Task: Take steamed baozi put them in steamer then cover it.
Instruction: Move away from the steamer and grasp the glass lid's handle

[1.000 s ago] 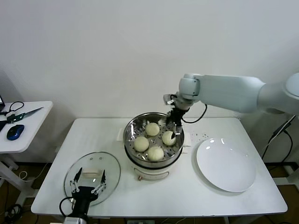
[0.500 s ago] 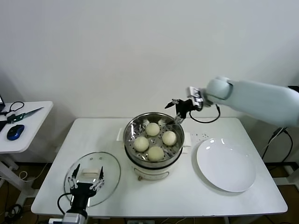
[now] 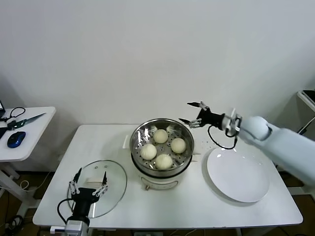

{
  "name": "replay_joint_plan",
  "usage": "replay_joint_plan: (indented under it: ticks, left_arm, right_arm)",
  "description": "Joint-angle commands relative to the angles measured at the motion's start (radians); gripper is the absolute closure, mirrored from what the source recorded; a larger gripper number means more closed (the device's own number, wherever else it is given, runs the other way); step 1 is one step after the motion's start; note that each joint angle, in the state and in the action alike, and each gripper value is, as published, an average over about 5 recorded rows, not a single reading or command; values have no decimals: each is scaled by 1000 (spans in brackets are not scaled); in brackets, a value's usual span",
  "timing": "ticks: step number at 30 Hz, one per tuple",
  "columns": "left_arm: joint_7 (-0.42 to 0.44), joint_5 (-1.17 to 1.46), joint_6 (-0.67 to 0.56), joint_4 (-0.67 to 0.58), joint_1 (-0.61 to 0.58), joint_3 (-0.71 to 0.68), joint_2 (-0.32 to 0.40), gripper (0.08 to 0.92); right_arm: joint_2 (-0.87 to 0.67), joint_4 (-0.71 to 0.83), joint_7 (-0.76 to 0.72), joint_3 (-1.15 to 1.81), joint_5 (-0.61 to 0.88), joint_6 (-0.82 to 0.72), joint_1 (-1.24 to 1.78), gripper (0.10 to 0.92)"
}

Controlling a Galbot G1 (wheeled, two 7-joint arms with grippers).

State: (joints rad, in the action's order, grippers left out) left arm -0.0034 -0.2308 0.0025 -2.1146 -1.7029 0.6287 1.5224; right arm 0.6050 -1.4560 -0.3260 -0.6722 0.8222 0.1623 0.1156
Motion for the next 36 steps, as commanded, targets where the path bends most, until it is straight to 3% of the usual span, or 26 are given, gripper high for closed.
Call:
replay_joint_plan:
  ticks: [1,9,17,21,36]
  left_arm:
    - [-7,-184,9,-1,19,12,9,177]
    - [-54,-482,19,9,12,19,8,177]
    - [-51,-1138,58,49,-14,39,-32,177]
    - [-29,-1333,54,113,6,23,-52,177]
    - [-20,-1432,-6,297,103,15,-39,177]
  right_arm:
    - [-7,-115,107,814,-113,40,799,203]
    - [176,-188,108,1085,-194,-44,1068,203]
    - [304,-237,106,1196,-258,-73,1199,203]
    - [339,-230,102,1223,-277,-64,1243,203]
    - [399,-191,78,1236,-346,-52,1271,203]
